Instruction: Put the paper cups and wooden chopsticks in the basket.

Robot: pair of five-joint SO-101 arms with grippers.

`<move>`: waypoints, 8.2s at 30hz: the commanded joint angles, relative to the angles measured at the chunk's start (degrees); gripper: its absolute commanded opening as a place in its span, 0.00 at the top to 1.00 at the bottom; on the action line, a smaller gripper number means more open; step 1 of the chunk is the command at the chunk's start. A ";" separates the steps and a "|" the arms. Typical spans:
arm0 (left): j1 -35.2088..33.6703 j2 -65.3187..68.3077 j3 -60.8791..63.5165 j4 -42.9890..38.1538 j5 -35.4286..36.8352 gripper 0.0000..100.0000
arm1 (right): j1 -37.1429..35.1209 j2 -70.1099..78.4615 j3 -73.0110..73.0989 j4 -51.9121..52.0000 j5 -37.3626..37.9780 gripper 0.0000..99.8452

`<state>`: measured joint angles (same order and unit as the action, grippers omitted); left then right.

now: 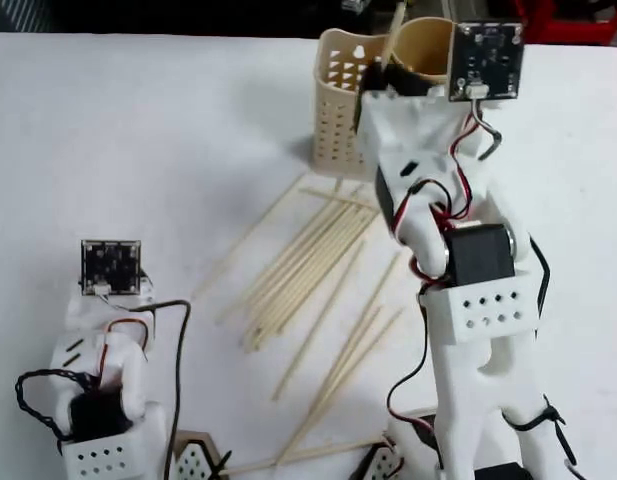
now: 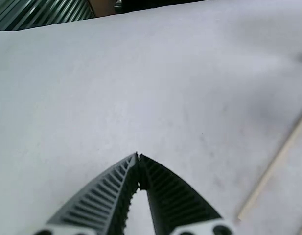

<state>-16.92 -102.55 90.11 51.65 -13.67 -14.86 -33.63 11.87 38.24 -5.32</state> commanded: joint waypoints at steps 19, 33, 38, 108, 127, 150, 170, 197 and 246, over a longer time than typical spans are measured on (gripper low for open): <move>-0.31 -1.01 -0.35 -1.41 -0.62 0.98 | 3.74 17.63 -2.73 -38.73 9.32 0.98; -0.22 -1.01 -0.35 -1.41 -0.62 0.98 | 3.65 3.12 -2.64 -10.33 9.32 0.91; -0.22 -1.01 -0.35 -1.41 -0.62 0.98 | 3.74 -4.70 -0.79 2.59 9.32 0.96; 40.40 124.79 -90.99 17.67 -10.73 0.79 | 30.90 -45.14 61.89 12.53 0.35 0.98; 39.08 141.23 -108.13 29.54 -6.33 0.94 | 30.90 -45.23 62.42 12.44 0.62 0.98; 42.42 120.22 -97.58 37.27 -6.07 0.98 | 30.90 -45.23 62.42 12.44 0.53 0.98; 42.33 91.56 -91.78 44.13 -6.33 0.98 | 30.90 -45.23 62.42 12.53 0.35 0.98; 42.86 77.23 -91.78 34.64 -6.24 0.98 | 30.81 -45.23 62.51 12.53 0.35 0.98; 44.88 96.84 -93.01 -43.52 5.36 0.98 | 30.55 -45.23 63.21 12.18 0.70 0.98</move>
<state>28.70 -7.34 -0.62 13.85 -8.92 15.21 -77.49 75.69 50.29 -4.53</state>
